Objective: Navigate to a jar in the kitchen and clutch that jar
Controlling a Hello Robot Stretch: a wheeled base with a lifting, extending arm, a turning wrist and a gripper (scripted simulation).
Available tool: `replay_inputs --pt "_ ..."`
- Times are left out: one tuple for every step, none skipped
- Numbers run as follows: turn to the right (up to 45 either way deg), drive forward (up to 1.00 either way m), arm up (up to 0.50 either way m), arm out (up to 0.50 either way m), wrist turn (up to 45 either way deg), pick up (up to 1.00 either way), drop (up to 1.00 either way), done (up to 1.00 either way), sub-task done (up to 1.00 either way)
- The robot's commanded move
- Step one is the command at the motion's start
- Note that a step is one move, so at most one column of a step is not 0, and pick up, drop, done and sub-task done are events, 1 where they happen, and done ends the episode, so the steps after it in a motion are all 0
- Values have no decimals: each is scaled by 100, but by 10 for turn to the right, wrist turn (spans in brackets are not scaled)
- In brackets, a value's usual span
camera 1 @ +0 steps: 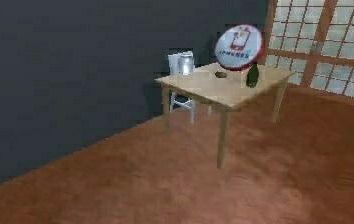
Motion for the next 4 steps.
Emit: replay_inputs --pt "0 100 0 0 0 0 0 0 0" --pt "60 0 0 0 0 0 0 0 0" --pt "0 25 0 0 0 0 0 0 0" --pt "-450 0 0 0 0 0 0 0 0"
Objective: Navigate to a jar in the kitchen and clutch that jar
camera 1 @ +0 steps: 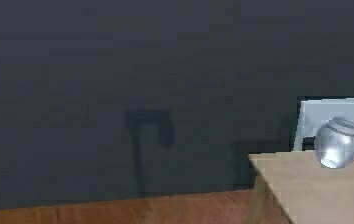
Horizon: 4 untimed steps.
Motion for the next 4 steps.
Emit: replay_inputs --pt "-420 0 0 0 0 0 0 0 0" --pt "450 0 0 0 0 0 0 0 0" --pt "240 0 0 0 0 0 0 0 0" --pt "0 35 0 0 0 0 0 0 0"
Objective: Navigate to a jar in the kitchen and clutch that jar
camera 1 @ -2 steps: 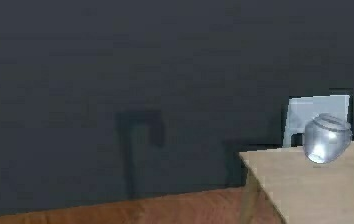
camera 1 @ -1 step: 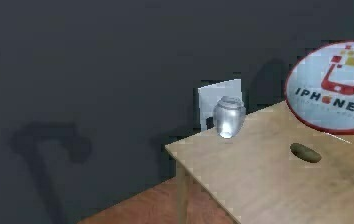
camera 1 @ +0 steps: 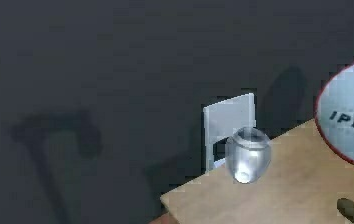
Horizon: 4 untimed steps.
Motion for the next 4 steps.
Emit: replay_inputs --pt "-450 0 0 0 0 0 0 0 0" --pt "-210 0 0 0 0 0 0 0 0" --pt "0 0 50 0 0 0 0 0 0" --pt "0 0 38 0 0 0 0 0 0"
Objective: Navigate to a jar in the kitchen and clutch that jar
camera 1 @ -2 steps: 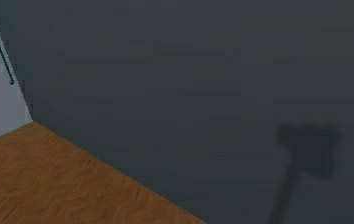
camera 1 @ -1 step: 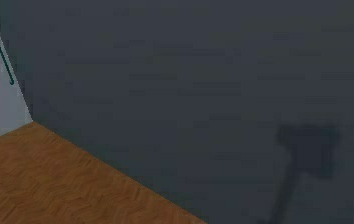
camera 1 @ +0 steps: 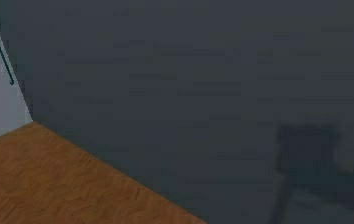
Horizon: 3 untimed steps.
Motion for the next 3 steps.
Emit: replay_inputs --pt "0 0 0 38 0 0 0 0 0" --pt "0 0 0 0 450 0 0 0 0" --pt "0 0 0 0 450 0 0 0 0"
